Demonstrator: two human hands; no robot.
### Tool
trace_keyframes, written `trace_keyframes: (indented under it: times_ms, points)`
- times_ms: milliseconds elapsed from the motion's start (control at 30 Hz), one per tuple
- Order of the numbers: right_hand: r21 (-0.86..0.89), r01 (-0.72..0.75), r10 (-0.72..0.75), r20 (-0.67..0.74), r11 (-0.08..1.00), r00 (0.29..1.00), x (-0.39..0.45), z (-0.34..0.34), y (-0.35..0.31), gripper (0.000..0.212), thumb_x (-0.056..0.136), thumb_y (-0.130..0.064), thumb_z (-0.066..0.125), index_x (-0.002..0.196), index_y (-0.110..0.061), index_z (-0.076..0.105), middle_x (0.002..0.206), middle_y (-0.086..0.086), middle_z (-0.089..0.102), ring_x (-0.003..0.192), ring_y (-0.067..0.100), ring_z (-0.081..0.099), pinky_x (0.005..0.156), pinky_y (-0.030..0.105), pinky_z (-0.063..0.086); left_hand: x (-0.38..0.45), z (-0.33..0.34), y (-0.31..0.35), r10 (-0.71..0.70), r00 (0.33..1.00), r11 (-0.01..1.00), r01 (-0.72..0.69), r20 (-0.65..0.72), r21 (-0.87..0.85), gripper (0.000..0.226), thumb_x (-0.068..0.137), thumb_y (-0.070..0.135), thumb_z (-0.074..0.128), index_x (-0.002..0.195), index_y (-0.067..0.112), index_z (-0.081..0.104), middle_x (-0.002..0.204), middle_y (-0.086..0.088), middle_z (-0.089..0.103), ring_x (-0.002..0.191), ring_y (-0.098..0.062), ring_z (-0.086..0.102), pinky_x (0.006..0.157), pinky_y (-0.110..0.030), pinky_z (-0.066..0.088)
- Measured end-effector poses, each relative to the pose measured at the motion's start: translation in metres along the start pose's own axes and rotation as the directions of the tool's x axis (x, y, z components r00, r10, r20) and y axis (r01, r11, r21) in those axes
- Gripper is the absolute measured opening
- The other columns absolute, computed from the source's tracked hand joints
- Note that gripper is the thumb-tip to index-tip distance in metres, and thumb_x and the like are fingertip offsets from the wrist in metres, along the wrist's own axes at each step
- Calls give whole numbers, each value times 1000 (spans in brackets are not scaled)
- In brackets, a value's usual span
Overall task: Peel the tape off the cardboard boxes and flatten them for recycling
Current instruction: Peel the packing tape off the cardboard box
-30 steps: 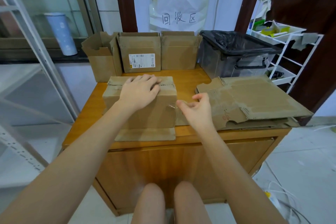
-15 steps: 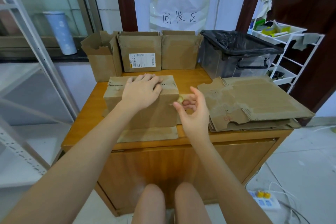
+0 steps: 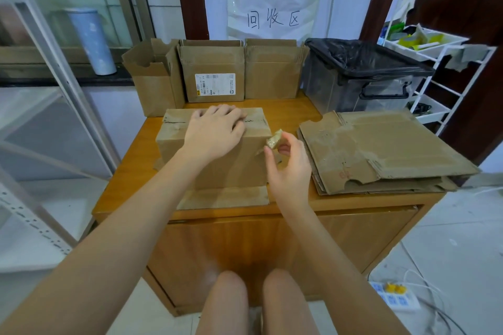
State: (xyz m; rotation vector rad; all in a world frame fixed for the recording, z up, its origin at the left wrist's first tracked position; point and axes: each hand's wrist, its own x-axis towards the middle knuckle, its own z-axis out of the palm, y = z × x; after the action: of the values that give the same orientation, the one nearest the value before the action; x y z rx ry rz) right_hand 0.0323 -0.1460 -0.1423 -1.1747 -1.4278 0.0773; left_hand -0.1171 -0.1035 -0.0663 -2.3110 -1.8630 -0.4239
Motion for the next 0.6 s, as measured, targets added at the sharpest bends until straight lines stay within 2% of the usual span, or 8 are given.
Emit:
trace_keyframes:
  times_ms: [100, 233, 333, 433, 500, 567, 600]
  points:
    - [-12, 29, -29, 10, 999, 1000, -3, 2, -1, 34, 91, -10, 62, 123, 0, 55, 103, 8, 62, 93, 8, 54, 79, 20, 48, 0, -2, -1, -3, 1000, 1000, 3, 1, -4, 44, 101, 38, 22, 140, 33, 42, 149, 6, 39, 136, -17, 34, 112, -43, 23]
    - [-47, 54, -53, 29, 997, 998, -11, 0, 5, 30, 94, -15, 52, 118, 3, 57, 96, 8, 61, 86, 10, 56, 74, 18, 47, 0, -1, 1, -16, 1000, 1000, 16, -6, -11, 43, 100, 39, 23, 137, 34, 44, 147, 7, 40, 135, -16, 34, 112, -41, 22]
    - [-107, 127, -118, 83, 986, 990, -17, -4, 12, 32, 93, -14, 44, 115, 4, 58, 92, 10, 61, 81, 17, 59, 70, 23, 50, 0, -1, 1, -25, 1000, 999, 25, -5, -20, 43, 100, 38, 24, 137, 34, 45, 147, 8, 40, 135, -15, 34, 112, -40, 22]
    - [-161, 165, -141, 151, 973, 978, -18, -11, 13, 36, 95, -17, 40, 117, 5, 58, 95, 12, 61, 83, 19, 60, 71, 22, 47, 0, -1, 2, -22, 1000, 999, 22, -4, -23, 43, 100, 38, 24, 136, 33, 45, 145, 7, 43, 134, -16, 36, 111, -41, 23]
    - [-211, 191, -146, 209, 959, 967, -14, -15, 12, 33, 95, -16, 43, 115, 5, 59, 93, 12, 62, 80, 20, 60, 66, 23, 49, -1, -2, 2, -22, 1000, 999, 22, -1, -24, 42, 100, 37, 24, 136, 31, 46, 143, 6, 44, 133, -16, 36, 111, -41, 24]
    - [-305, 247, -154, 298, 920, 942, -9, -17, 8, 27, 92, -7, 56, 116, 5, 58, 92, 14, 61, 76, 22, 61, 60, 28, 52, -1, -2, 2, -19, 1000, 1000, 19, -6, -22, 42, 100, 37, 24, 135, 31, 46, 142, 5, 45, 133, -17, 36, 110, -41, 24]
    - [-351, 280, -144, 366, 894, 919, -5, -19, 5, 32, 90, -4, 59, 121, 4, 55, 98, 15, 60, 81, 23, 61, 63, 30, 53, -1, -2, 2, -17, 1000, 1000, 17, -8, -21, 42, 100, 37, 24, 135, 31, 46, 142, 5, 45, 133, -17, 37, 110, -41, 25]
